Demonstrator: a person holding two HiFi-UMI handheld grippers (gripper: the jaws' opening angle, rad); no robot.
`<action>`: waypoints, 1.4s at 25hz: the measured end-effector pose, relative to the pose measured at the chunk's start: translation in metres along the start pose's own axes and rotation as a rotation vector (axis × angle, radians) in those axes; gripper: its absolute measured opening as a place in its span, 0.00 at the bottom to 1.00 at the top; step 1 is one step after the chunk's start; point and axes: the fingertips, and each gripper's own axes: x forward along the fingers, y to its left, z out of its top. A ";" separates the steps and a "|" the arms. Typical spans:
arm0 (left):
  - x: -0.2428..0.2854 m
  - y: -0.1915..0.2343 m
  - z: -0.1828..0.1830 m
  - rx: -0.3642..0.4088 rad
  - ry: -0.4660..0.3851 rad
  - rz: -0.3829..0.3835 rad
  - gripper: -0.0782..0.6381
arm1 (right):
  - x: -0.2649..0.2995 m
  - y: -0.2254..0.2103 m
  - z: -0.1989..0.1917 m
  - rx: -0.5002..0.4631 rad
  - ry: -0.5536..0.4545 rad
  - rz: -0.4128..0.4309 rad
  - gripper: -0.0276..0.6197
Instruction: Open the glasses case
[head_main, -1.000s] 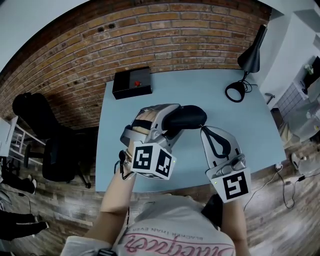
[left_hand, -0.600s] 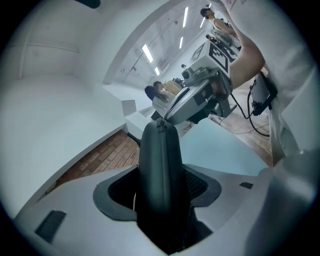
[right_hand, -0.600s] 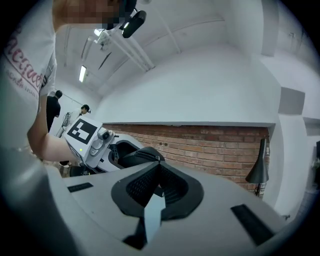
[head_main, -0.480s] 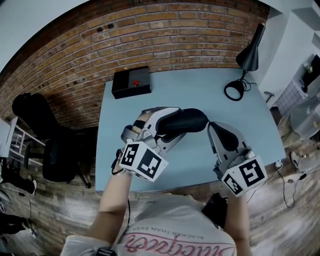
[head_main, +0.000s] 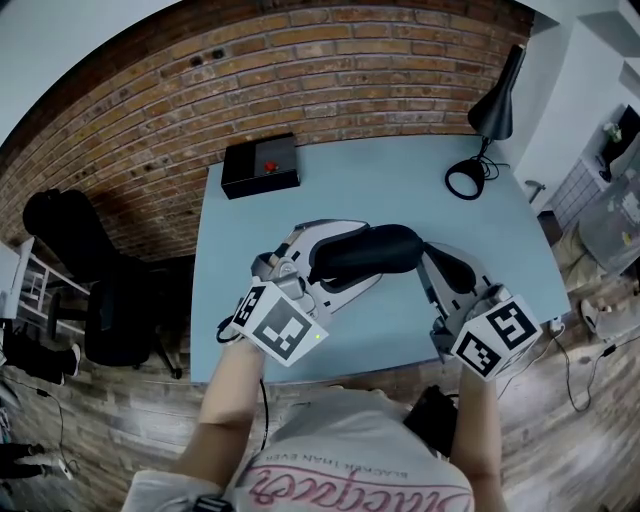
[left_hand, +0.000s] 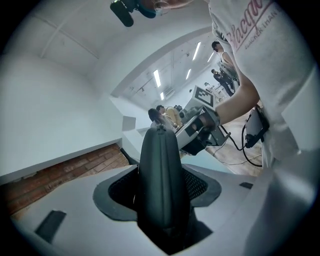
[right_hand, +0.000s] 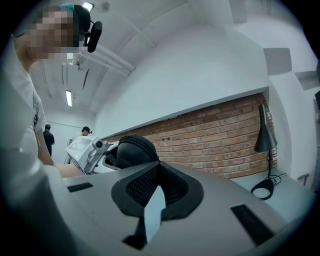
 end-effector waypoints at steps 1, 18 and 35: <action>-0.001 0.000 0.001 -0.004 -0.009 -0.001 0.48 | 0.000 0.000 -0.001 0.003 0.004 0.001 0.07; 0.026 -0.001 -0.035 -0.071 0.236 0.054 0.55 | 0.014 0.012 0.003 -0.346 0.072 -0.254 0.07; 0.037 -0.029 -0.056 0.072 0.431 -0.147 0.58 | 0.027 0.032 -0.043 -0.694 0.298 -0.159 0.07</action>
